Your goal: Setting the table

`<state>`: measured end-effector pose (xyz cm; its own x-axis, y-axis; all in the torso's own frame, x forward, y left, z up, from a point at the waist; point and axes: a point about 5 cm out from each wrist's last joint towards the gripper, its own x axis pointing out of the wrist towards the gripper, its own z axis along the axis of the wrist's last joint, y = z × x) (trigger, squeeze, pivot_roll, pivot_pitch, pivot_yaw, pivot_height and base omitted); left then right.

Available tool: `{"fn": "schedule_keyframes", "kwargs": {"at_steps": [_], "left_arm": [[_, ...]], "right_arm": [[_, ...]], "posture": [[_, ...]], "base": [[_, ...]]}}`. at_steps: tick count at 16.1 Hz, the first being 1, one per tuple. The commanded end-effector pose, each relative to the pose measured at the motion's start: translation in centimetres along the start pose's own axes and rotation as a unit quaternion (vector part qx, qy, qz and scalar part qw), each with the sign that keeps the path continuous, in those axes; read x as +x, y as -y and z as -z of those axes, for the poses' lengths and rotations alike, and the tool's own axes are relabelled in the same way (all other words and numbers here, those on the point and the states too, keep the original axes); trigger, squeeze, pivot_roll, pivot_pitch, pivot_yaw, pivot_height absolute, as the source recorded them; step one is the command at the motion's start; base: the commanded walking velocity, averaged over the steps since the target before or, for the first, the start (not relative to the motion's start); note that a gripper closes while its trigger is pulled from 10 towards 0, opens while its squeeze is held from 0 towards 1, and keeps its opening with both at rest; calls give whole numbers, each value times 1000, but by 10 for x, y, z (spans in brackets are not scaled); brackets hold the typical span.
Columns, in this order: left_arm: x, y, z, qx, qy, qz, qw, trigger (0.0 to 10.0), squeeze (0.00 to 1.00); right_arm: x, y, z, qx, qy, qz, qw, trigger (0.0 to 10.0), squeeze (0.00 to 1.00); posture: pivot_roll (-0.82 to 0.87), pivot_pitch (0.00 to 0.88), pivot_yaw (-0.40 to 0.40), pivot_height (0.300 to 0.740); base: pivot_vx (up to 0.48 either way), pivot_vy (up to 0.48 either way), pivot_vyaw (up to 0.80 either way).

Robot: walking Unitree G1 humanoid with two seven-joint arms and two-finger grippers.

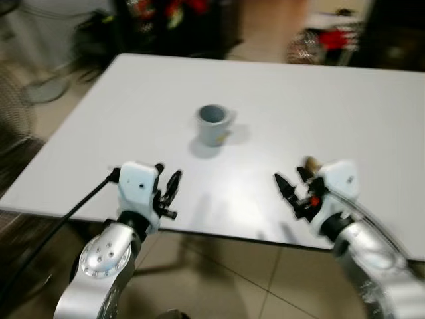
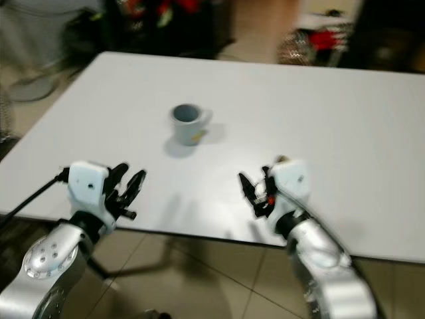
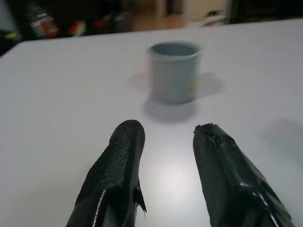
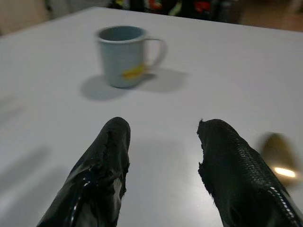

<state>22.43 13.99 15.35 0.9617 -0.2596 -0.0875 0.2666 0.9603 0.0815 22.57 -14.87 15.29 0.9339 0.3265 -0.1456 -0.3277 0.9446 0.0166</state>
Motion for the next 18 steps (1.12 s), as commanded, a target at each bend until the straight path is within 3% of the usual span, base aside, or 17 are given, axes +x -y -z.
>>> {"fn": "schedule_keyframes", "kwargs": {"at_steps": [1, 3, 8, 13, 18], "left_arm": [[-2, -3, -3, 15, 13, -21, 1000, 10000, 0], [-6, -13, -2, 16, 25, -65, 997, 10000, 0], [-10, -8, -6, 45, 38, -56, 997, 10000, 0], [-11, -10, -7, 55, 40, -71, 995, 10000, 0], [-10, -9, -8, 58, 42, -69, 995, 10000, 0]], "right_arm": [[-1, -2, -6, -7, 31, -5, 999, 10000, 0], [-3, -6, -10, 0, 56, -21, 998, 10000, 0], [-8, -9, -4, -6, 73, -32, 997, 10000, 0], [-9, -17, 3, -4, 60, -67, 996, 10000, 0], [-7, -18, 4, -8, 60, -65, 996, 10000, 0]], "posture": [[-48, 55, 41, 740], [-48, 60, 45, 740], [-38, 71, 45, 740], [-31, 74, 40, 740], [-30, 76, 41, 740]], "base": [[0, 0, 800], [0, 0, 800], [0, 0, 800], [0, 0, 800], [0, 0, 800]]}}
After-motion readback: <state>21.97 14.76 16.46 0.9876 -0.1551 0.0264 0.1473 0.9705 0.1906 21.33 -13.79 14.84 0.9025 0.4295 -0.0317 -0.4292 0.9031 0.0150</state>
